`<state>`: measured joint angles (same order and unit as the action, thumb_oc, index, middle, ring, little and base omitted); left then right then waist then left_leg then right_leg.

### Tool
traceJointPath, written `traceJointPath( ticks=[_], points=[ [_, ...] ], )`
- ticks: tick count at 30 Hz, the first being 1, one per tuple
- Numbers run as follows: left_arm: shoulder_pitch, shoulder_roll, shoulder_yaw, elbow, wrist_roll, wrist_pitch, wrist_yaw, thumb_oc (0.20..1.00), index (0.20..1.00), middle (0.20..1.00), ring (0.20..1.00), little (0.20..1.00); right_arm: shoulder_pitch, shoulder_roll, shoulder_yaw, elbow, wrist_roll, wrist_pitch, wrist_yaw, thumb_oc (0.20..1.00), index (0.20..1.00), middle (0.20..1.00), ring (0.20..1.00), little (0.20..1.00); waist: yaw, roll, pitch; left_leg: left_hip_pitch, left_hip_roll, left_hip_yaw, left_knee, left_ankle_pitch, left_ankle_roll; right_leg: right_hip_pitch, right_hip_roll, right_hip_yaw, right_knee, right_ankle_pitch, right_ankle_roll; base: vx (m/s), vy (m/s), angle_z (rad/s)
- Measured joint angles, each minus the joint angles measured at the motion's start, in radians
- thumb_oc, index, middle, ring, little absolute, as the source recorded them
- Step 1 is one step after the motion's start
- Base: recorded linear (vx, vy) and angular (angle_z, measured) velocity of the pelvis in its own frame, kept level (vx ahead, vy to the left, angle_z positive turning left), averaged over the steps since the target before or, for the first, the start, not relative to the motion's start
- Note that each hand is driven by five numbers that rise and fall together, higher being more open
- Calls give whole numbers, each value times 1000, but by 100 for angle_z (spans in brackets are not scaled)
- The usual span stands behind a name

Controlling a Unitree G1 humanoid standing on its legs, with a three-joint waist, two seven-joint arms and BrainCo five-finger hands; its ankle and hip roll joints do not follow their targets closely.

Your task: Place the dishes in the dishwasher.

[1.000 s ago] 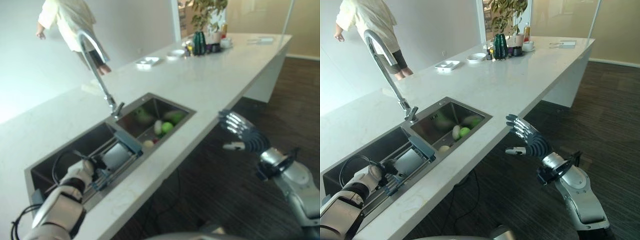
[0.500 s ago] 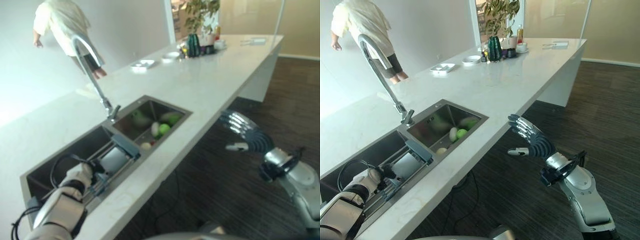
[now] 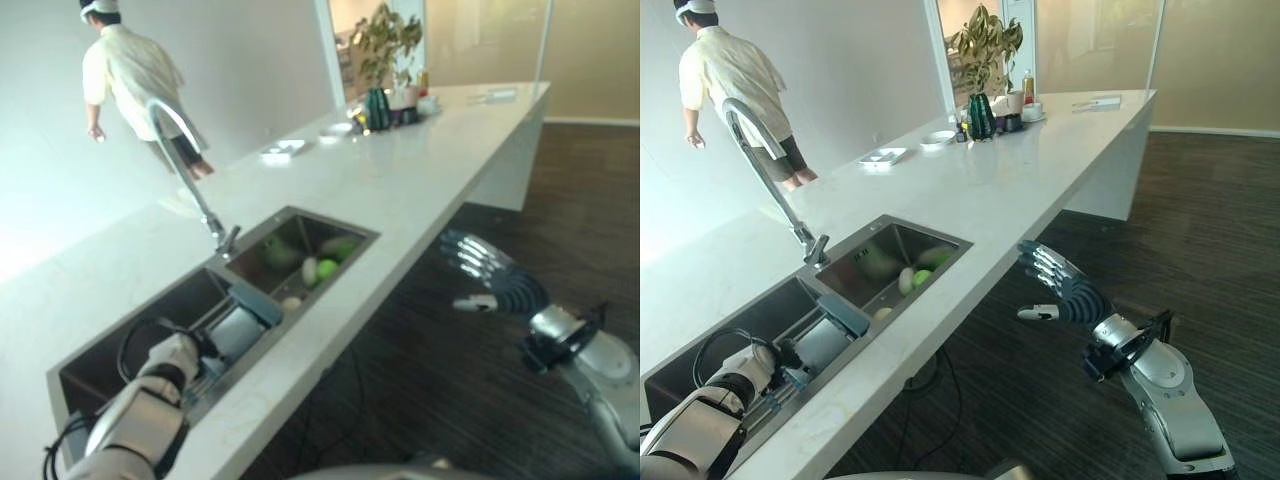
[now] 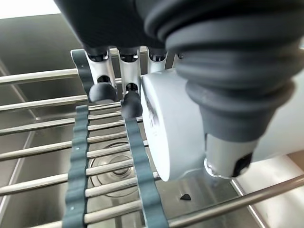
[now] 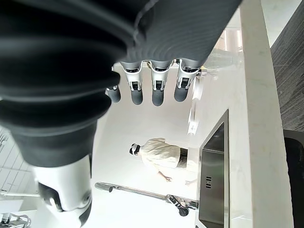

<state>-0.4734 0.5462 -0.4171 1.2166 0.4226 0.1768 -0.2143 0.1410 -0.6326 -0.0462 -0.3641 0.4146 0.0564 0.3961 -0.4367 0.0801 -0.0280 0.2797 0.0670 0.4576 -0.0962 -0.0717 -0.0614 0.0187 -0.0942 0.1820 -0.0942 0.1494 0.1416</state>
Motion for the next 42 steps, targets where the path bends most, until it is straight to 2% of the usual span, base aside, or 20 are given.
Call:
traceJointPath(
  ticks=[5, 6, 10, 11, 13, 17, 21, 24, 27, 30, 33, 36, 38, 40, 42],
  points=[
    [7, -1, -26, -2, 56, -35, 29, 200, 200, 200, 200, 200, -1, 0, 2, 2, 0, -1, -2, 1000, 1000, 1000, 1000, 1000, 6, 4, -3, 0, 0, -4, 0, 0, 0, 2, -1, -4, 0, 0, 0, -3, -1, 1],
    [16, 4, -57, -18, 70, -40, 46, 200, 200, 200, 200, 200, -1, 0, 7, 2, 0, -2, -3, 1000, 1000, 1000, 1000, 1000, 6, 6, -5, 0, 0, -5, 0, 0, 0, 2, -1, -5, 0, 0, 0, -15, 2, 3],
    [75, 12, -46, -57, 62, -82, 119, 200, 200, 200, 200, 200, 0, -1, 29, 6, 0, -7, -13, 1000, 1000, 1000, 1000, 1000, 14, 21, -6, -4, 0, -8, 0, 0, 1, 5, -4, -7, 0, 0, 0, -39, 20, 3],
    [109, 15, 10, -88, 14, -110, 144, 200, 200, 200, 200, 200, 3, -1, 27, 12, -1, -13, -23, 1000, 1000, 1000, 1000, 1000, 19, 25, -5, -10, 0, -12, 0, 0, 1, 2, -4, -12, 0, 0, 0, -51, 19, 6],
    [118, 13, 41, -96, -30, -121, 150, 200, 200, 200, 200, 200, 3, 0, 28, 20, -1, -21, -24, 1000, 1000, 1000, 1000, 1000, 28, 25, -5, -16, 0, -16, 0, 1, 1, -2, -7, -25, 0, 0, 0, -33, 10, 8],
    [180, 13, 169, -148, -178, -200, 164, 200, 200, 200, 200, 200, 21, 0, 17, 42, -1, -25, -46, 1000, 1000, 1000, 1000, 1000, 63, 22, 3, -20, 0, -32, 0, 6, 5, 0, -15, -61, 0, 0, 1, -20, -6, 11],
    [215, 12, 185, -210, -229, -250, 226, 200, 200, 200, 200, 200, 30, 0, 13, 42, -1, -48, -64, 1000, 1000, 1000, 1000, 1000, 99, 12, 25, -36, 0, -52, 0, 12, 1, -4, -20, -83, 0, 3, 6, -39, 6, 15],
    [249, 11, 189, -299, -247, -267, 279, 200, 200, 200, 200, 200, 29, 1, -7, 42, -1, -55, -78, 1000, 1000, 1000, 1000, 1000, 121, 5, 53, -36, 3, -66, 0, 13, 1, 4, -20, -96, 0, 0, 3, -14, 19, 16],
    [294, 14, 260, -359, -284, -286, 343, 200, 200, 200, 200, 200, 29, 1, -7, 42, -2, -65, -82, 1000, 1000, 1000, 1000, 1000, 134, 0, 76, -38, 4, -89, 0, 13, 0, 15, -23, -117, 0, -7, 2, -2, 1, 19],
    [348, 30, 313, -493, -338, -314, 396, 200, 200, 200, 200, 200, 30, 8, -9, 41, -2, -68, -87, 1000, 1000, 1000, 1000, 1000, 183, -18, 87, -40, 7, -119, 0, 14, 0, 30, -27, -148, 0, -16, 2, -4, -31, 27],
    [437, 57, 386, -745, -378, -355, 444, 200, 200, 200, 200, 200, 42, 44, -21, 41, -2, -74, -93, 1000, 1000, 1000, 1000, 1000, 210, -45, 96, -53, 3, -149, 0, 20, 3, 30, -34, -172, 0, -20, 1, 12, -34, 28],
    [457, 65, 458, -890, -385, -377, 478, 200, 200, 200, 200, 200, 63, 59, -22, 41, -3, -84, -100, 1000, 1000, 1000, 1000, 1000, 249, -48, 96, -53, 3, -163, 1, 21, 4, 38, -38, -190, 0, -19, -2, 22, -61, 18],
    [470, 67, 504, -983, -404, -392, 495, 200, 200, 200, 200, 200, 60, 63, -21, 41, -3, -87, -107, 1000, 1000, 1000, 1000, 1000, 258, -52, 95, -54, 7, -178, 1, 20, 4, 49, -37, -201, 0, -24, -6, 46, -85, 23],
    [466, 71, 515, -1015, -405, -425, 510, 200, 200, 200, 200, 200, 54, 67, -20, 41, -3, -88, -112, 1000, 1000, 1000, 1000, 1000, 268, -50, 94, -54, 10, -184, 1, 20, 4, 50, -36, -209, 0, -25, -8, 51, -70, 14],
    [465, 70, 519, -1047, -429, -432, 510, 200, 200, 200, 200, 200, 54, 72, -14, 40, -4, -88, -124, 1000, 1000, 1000, 1000, 1000, 273, -47, 94, -55, 13, -199, 1, 21, 4, 59, -36, -224, 0, -29, -7, 52, -100, 18]
  ],
)
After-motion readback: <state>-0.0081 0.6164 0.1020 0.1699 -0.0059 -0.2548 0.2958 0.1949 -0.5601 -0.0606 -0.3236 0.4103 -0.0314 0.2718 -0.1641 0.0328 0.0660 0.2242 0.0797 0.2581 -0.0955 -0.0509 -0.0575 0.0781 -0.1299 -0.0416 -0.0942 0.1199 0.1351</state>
